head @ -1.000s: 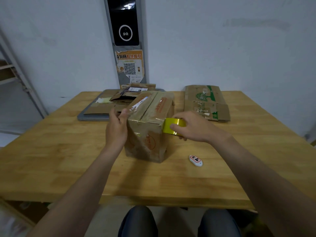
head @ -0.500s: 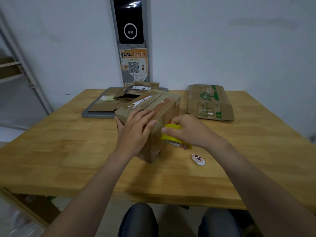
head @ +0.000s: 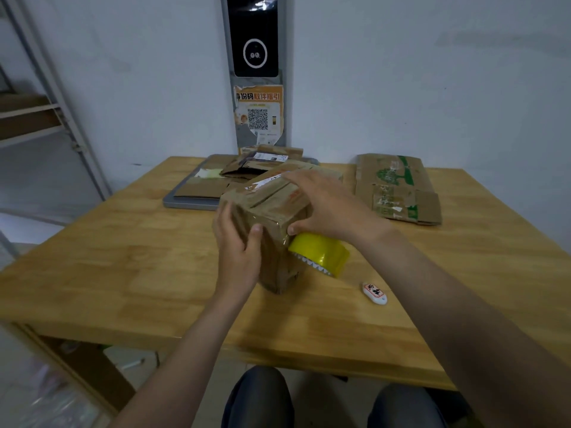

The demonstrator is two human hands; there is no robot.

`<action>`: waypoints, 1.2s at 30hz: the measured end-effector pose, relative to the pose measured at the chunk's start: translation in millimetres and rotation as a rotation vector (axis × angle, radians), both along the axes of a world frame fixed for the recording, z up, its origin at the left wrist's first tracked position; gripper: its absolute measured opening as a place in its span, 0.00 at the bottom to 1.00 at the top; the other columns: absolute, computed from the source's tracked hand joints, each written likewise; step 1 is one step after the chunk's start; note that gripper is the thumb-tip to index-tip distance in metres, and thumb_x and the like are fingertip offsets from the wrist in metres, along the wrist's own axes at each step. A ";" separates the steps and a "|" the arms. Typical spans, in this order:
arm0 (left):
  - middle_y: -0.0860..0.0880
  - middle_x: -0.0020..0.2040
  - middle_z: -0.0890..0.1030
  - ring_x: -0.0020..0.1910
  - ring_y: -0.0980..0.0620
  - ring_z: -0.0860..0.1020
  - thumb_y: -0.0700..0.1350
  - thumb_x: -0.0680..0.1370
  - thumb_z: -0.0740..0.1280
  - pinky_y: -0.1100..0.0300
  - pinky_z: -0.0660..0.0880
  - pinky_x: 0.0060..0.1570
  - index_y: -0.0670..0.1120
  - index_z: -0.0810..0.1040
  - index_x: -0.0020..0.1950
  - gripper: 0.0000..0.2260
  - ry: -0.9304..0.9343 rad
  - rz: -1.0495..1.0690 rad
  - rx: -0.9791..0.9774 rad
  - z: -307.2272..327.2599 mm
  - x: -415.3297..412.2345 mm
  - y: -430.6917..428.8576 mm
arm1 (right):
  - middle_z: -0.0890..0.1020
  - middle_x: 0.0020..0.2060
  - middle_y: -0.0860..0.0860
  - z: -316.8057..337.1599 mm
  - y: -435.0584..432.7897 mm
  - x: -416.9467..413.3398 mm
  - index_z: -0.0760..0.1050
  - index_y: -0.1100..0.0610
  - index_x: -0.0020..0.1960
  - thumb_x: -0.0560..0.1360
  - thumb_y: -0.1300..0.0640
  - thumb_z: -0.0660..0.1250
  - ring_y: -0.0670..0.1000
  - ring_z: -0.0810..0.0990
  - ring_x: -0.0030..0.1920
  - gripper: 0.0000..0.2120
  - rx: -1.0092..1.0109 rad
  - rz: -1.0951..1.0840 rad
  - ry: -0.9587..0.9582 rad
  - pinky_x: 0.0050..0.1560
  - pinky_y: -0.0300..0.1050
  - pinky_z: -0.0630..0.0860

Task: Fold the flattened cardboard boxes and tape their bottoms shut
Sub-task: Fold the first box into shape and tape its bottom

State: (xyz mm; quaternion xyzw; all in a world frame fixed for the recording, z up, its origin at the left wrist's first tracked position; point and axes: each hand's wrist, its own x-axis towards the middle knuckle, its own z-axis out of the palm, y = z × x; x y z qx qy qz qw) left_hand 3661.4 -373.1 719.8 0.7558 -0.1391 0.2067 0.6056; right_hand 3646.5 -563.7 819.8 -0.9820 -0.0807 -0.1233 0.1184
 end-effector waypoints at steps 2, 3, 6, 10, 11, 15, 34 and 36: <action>0.44 0.80 0.61 0.78 0.46 0.62 0.53 0.85 0.62 0.49 0.63 0.76 0.47 0.57 0.82 0.28 0.391 0.113 -0.155 -9.3 7.3 1.3 | 0.66 0.78 0.46 2.6 2.7 10.3 0.59 0.40 0.80 0.70 0.39 0.77 0.55 0.61 0.77 0.44 -0.011 0.117 0.065 0.75 0.54 0.62; 0.41 0.78 0.65 0.75 0.42 0.67 0.55 0.85 0.60 0.44 0.67 0.73 0.46 0.58 0.82 0.28 0.605 0.115 -0.234 -13.1 11.3 1.3 | 0.70 0.76 0.46 1.1 4.2 14.6 0.63 0.41 0.79 0.71 0.39 0.76 0.53 0.64 0.76 0.40 0.008 0.165 0.101 0.72 0.49 0.62; 0.41 0.72 0.73 0.63 0.41 0.74 0.57 0.85 0.60 0.47 0.77 0.52 0.44 0.64 0.78 0.25 0.870 0.015 -0.427 -17.6 17.6 2.7 | 0.76 0.71 0.46 -4.6 6.8 17.0 0.71 0.46 0.75 0.74 0.42 0.75 0.50 0.70 0.72 0.31 0.057 0.234 0.079 0.62 0.38 0.59; 0.43 0.72 0.73 0.67 0.39 0.73 0.59 0.82 0.64 0.44 0.73 0.49 0.49 0.64 0.76 0.26 0.886 0.015 -0.513 -11.6 21.8 7.1 | 0.76 0.71 0.46 -6.4 5.3 11.1 0.69 0.41 0.76 0.74 0.39 0.73 0.51 0.70 0.71 0.32 0.035 0.169 0.034 0.66 0.48 0.68; 0.43 0.73 0.72 0.70 0.38 0.72 0.60 0.82 0.65 0.42 0.72 0.51 0.49 0.64 0.76 0.27 0.888 0.023 -0.504 -12.0 22.0 7.7 | 0.76 0.70 0.46 -7.2 4.5 8.7 0.68 0.40 0.76 0.74 0.39 0.73 0.51 0.70 0.70 0.32 0.028 0.150 0.025 0.65 0.50 0.70; 0.42 0.75 0.71 0.70 0.37 0.72 0.64 0.78 0.68 0.42 0.73 0.55 0.48 0.60 0.78 0.36 0.891 -0.009 -0.485 -19.2 17.3 7.8 | 0.74 0.68 0.48 -11.8 0.0 -7.2 0.64 0.43 0.78 0.74 0.40 0.74 0.53 0.71 0.69 0.37 0.002 0.113 -0.011 0.60 0.48 0.71; 0.58 0.55 0.79 0.54 0.59 0.76 0.51 0.75 0.77 0.61 0.77 0.49 0.57 0.82 0.60 0.14 0.000 -0.106 0.160 132.1 19.9 -55.1 | 0.66 0.56 0.46 -2.0 -49.0 -54.7 0.72 0.39 0.73 0.80 0.42 0.68 0.38 0.70 0.44 0.22 0.571 -0.300 -0.507 0.51 0.38 0.67; 0.57 0.57 0.80 0.60 0.55 0.75 0.52 0.76 0.76 0.56 0.77 0.56 0.59 0.83 0.57 0.11 -0.041 -0.084 0.237 144.8 22.8 -59.7 | 0.68 0.57 0.46 -1.7 -48.3 -54.6 0.75 0.39 0.70 0.81 0.41 0.65 0.36 0.73 0.42 0.18 0.626 -0.313 -0.521 0.50 0.39 0.71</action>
